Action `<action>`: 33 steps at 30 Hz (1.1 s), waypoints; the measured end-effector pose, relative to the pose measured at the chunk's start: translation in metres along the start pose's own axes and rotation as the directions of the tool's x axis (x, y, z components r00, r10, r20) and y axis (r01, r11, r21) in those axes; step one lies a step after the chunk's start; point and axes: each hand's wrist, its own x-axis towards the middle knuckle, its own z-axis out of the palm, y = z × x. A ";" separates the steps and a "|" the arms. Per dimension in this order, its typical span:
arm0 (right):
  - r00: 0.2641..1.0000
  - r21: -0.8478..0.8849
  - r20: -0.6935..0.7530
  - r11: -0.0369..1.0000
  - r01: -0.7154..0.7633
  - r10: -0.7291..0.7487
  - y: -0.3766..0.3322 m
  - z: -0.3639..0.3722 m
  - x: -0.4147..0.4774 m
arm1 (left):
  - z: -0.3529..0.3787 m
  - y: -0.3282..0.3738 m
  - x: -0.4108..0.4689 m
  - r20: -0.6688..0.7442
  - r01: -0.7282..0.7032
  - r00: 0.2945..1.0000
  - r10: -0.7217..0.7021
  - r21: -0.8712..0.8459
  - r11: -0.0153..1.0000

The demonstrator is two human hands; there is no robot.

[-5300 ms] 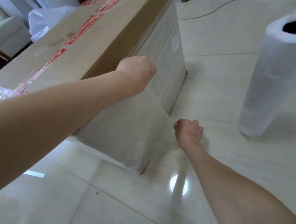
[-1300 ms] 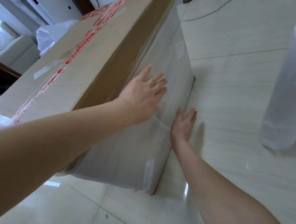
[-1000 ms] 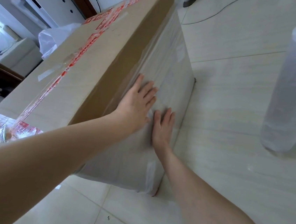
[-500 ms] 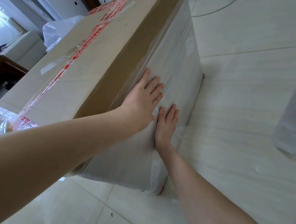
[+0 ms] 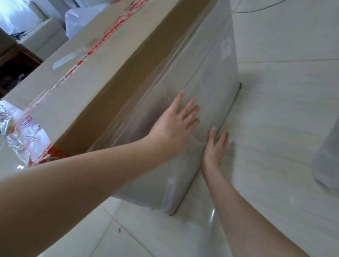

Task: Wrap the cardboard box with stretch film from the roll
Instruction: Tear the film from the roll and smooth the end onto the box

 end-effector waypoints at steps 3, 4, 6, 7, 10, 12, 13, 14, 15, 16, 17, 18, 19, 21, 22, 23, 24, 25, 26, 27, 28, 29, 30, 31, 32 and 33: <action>0.995 -0.019 0.088 0.999 -0.036 0.037 0.010 0.016 -0.006 | 0.012 -0.008 0.001 0.040 0.000 0.999 -0.003 0.080 0.997; 0.992 -0.019 0.121 0.999 -0.038 0.040 0.011 0.023 -0.009 | 0.015 -0.010 0.002 0.039 0.000 0.999 -0.004 0.110 0.994; 0.986 -0.014 0.167 0.999 -0.029 0.031 0.010 0.038 -0.014 | 0.019 -0.010 0.002 0.037 -0.001 0.999 -0.005 0.147 0.989; 0.986 -0.018 0.162 1.000 -0.025 0.028 0.010 0.044 -0.015 | 0.021 -0.010 0.003 0.037 -0.001 0.999 -0.005 0.156 0.988; 0.995 -0.036 0.088 0.999 -0.033 0.036 0.010 0.053 -0.018 | 0.023 -0.010 0.004 0.016 0.003 1.000 -0.005 0.155 0.988; 0.998 -0.050 0.056 0.998 -0.032 0.035 0.012 0.055 -0.017 | 0.025 -0.011 0.004 0.010 0.003 1.000 -0.005 0.154 0.988; 0.998 -0.060 0.044 0.998 -0.031 0.034 0.012 0.056 -0.016 | 0.025 -0.011 0.004 0.008 0.000 1.000 -0.002 0.156 0.988; 0.999 -0.069 0.033 0.997 -0.030 0.032 0.013 0.056 -0.015 | 0.025 -0.010 0.004 0.006 -0.002 1.000 0.001 0.159 0.987; 0.999 -0.077 0.024 0.997 -0.029 0.030 0.013 0.056 -0.014 | 0.025 -0.010 0.005 0.006 -0.003 1.000 0.002 0.162 0.987; 0.999 -0.083 0.015 0.996 -0.028 0.029 0.013 0.056 -0.013 | 0.025 -0.010 0.005 0.006 -0.003 1.000 0.002 0.162 0.987; 1.000 -0.084 0.006 0.996 -0.029 0.029 0.014 0.057 -0.012 | 0.025 -0.010 0.005 0.005 -0.003 1.000 0.003 0.157 0.988; 1.000 -0.079 0.000 0.996 -0.031 0.031 0.014 0.057 -0.011 | 0.025 -0.010 0.005 0.004 -0.004 1.000 0.003 0.154 0.988; 0.999 -0.072 -0.004 0.997 -0.035 0.035 0.014 0.057 -0.011 | 0.025 -0.010 0.005 0.006 -0.004 1.000 0.003 0.154 0.988; 0.999 -0.059 0.002 0.997 -0.041 0.041 0.015 0.056 -0.009 | 0.025 -0.011 0.005 0.011 -0.009 1.000 0.007 0.162 0.987; 0.999 -0.053 0.017 0.998 -0.043 0.044 0.016 0.055 -0.008 | 0.025 -0.011 0.005 0.012 -0.012 1.000 0.010 0.164 0.986; 0.998 -0.048 0.040 0.998 -0.042 0.044 0.017 0.053 -0.007 | 0.024 -0.011 0.004 0.015 -0.011 1.000 0.009 0.163 0.987; 0.997 -0.044 0.069 0.998 -0.037 0.040 0.017 0.050 -0.005 | 0.024 -0.011 0.004 0.017 -0.006 1.000 0.004 0.157 0.988; 0.994 -0.045 0.100 0.998 -0.032 0.037 0.017 0.046 -0.002 | 0.022 -0.011 0.003 0.018 0.000 1.000 -0.003 0.142 0.990; 0.991 -0.056 0.126 0.998 -0.028 0.035 0.016 0.041 0.001 | 0.019 -0.012 0.001 0.019 0.007 1.000 -0.009 0.108 0.994; 0.990 -0.078 0.137 0.997 -0.026 0.036 0.015 0.035 0.005 | 0.015 -0.013 0.000 0.015 0.017 1.000 -0.018 0.052 0.999; 0.992 -0.104 0.115 0.994 -0.031 0.043 0.012 0.029 0.010 | 0.011 -0.015 0.000 -0.003 0.028 1.000 -0.028 -0.027 0.999; 0.997 -0.125 0.054 0.991 -0.050 0.058 0.009 0.024 0.014 | 0.005 -0.019 0.000 -0.040 0.040 0.998 -0.045 -0.117 0.992; 0.996 -0.134 -0.028 0.987 -0.086 0.083 0.005 0.018 0.016 | -0.001 -0.024 0.000 -0.081 0.056 0.994 -0.074 -0.197 0.979; 0.989 -0.123 -0.101 0.985 -0.121 0.109 0.001 0.013 0.016 | -0.008 -0.030 0.001 -0.116 0.074 0.988 -0.106 -0.248 0.966; 0.983 -0.093 -0.139 0.986 -0.138 0.124 -0.004 0.009 0.014 | -0.013 -0.036 0.002 -0.142 0.092 0.981 -0.133 -0.263 0.960; 0.982 -0.055 -0.144 0.990 -0.130 0.121 -0.009 0.007 0.011 | -0.017 -0.042 0.003 -0.159 0.104 0.976 -0.145 -0.240 0.965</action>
